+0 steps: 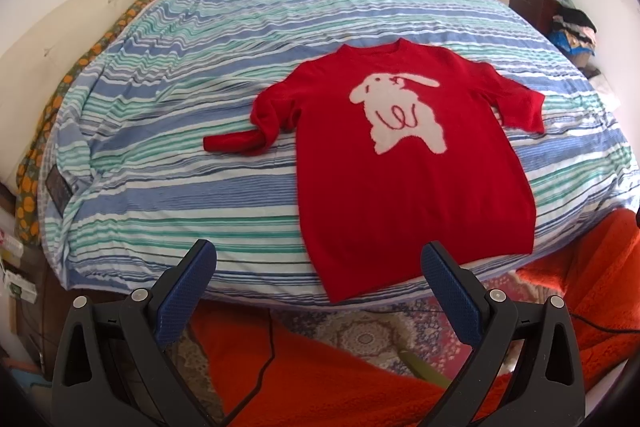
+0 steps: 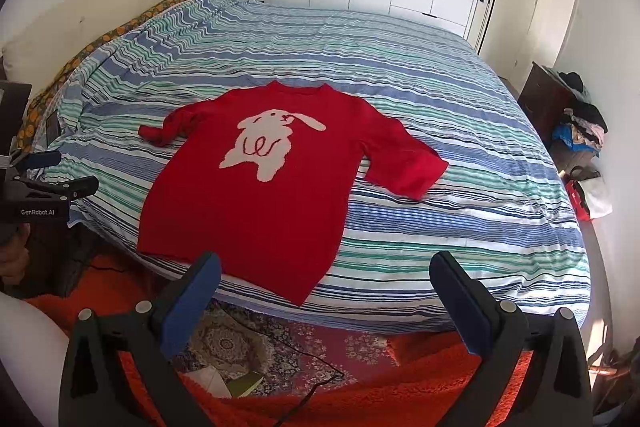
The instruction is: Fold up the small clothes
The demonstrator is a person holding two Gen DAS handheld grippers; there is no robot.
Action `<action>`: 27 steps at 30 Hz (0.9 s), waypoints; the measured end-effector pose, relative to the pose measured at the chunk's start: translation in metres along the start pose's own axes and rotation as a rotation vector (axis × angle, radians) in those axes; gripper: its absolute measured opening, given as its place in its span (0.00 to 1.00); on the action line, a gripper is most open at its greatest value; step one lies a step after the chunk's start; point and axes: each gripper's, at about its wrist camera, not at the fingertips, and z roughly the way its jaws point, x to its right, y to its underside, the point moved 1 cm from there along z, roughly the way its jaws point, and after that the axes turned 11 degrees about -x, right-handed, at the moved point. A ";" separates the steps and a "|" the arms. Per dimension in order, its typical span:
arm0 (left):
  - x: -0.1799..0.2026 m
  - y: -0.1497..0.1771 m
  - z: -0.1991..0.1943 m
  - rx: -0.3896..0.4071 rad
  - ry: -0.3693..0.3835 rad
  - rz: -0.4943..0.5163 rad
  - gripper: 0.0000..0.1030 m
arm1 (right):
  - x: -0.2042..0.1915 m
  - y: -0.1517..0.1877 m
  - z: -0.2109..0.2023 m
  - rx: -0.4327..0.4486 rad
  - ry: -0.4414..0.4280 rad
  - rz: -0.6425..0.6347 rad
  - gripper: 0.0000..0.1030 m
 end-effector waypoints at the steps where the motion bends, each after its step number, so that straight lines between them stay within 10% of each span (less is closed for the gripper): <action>1: 0.001 0.000 0.000 0.000 0.000 0.000 0.99 | -0.001 0.000 0.000 0.000 -0.001 -0.001 1.00; 27: 0.006 0.000 0.001 -0.001 -0.010 0.024 0.99 | -0.006 -0.003 0.005 -0.020 0.020 -0.007 1.00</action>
